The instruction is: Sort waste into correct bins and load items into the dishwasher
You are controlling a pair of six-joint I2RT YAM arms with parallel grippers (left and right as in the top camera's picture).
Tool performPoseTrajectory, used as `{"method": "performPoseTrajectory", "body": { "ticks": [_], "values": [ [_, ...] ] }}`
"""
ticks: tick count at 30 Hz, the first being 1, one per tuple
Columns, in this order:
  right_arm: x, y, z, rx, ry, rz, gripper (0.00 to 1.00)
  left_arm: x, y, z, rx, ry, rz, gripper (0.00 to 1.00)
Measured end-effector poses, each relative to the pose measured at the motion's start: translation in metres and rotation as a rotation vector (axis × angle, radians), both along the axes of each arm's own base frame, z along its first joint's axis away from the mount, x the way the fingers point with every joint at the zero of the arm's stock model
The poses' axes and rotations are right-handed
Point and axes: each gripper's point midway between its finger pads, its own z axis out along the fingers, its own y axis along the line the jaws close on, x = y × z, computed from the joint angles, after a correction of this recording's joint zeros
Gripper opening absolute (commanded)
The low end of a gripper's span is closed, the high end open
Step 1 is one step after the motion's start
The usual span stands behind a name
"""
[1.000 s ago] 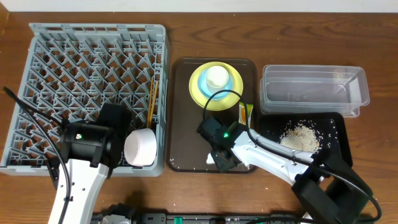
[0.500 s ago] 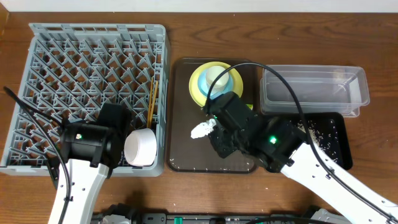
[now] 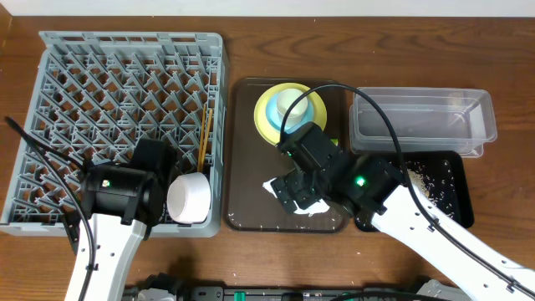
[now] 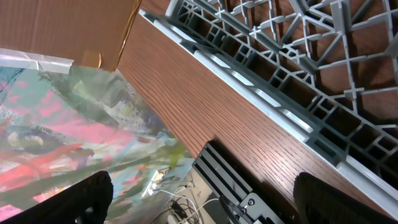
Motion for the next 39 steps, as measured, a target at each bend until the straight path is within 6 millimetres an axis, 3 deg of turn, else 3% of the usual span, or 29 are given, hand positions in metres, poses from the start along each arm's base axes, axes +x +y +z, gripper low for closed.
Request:
{"method": "performPoseTrajectory", "body": {
  "ticks": [4,8,14,19,22,27,32,34,36,37,39],
  "values": [
    [0.006,-0.009,-0.002,-0.003,0.016,-0.052,0.99,0.0,0.0,0.0,0.0,0.0,0.0,0.94],
    [-0.011,-0.017,-0.015,-0.04,0.102,-0.068,0.99,0.0,0.0,0.0,0.0,0.0,0.0,0.93],
    [-0.041,-0.016,-0.076,-0.098,0.213,-0.115,0.99,0.0,0.0,0.0,0.0,0.0,0.0,0.93],
    [-0.042,-0.013,-0.131,-0.09,0.224,-0.174,0.98,0.0,0.0,0.0,0.0,0.0,0.0,0.93],
    [-0.036,-0.008,-0.15,-0.063,0.209,-0.19,0.97,0.0,0.0,0.0,0.0,0.0,0.0,0.94],
    [-0.024,0.001,-0.163,-0.043,0.175,-0.209,0.93,0.0,0.0,0.0,0.0,0.0,0.0,0.93],
    [-0.018,0.001,-0.17,-0.056,0.155,-0.222,0.68,0.0,0.0,0.0,0.0,0.0,0.0,0.94],
    [-0.017,0.0,-0.171,-0.062,0.148,-0.225,0.47,0.0,0.0,0.0,0.0,0.0,0.0,0.94],
    [-0.017,0.0,-0.171,-0.06,0.15,-0.228,0.11,0.0,0.0,0.0,0.0,0.0,0.0,0.93],
    [-0.017,0.0,-0.171,-0.06,0.149,-0.23,0.01,0.0,0.0,0.0,0.0,0.0,0.0,0.93],
    [-0.017,0.0,-0.171,-0.062,0.152,-0.232,0.01,0.0,0.0,0.0,0.0,0.0,0.0,0.93]
  ]
}}
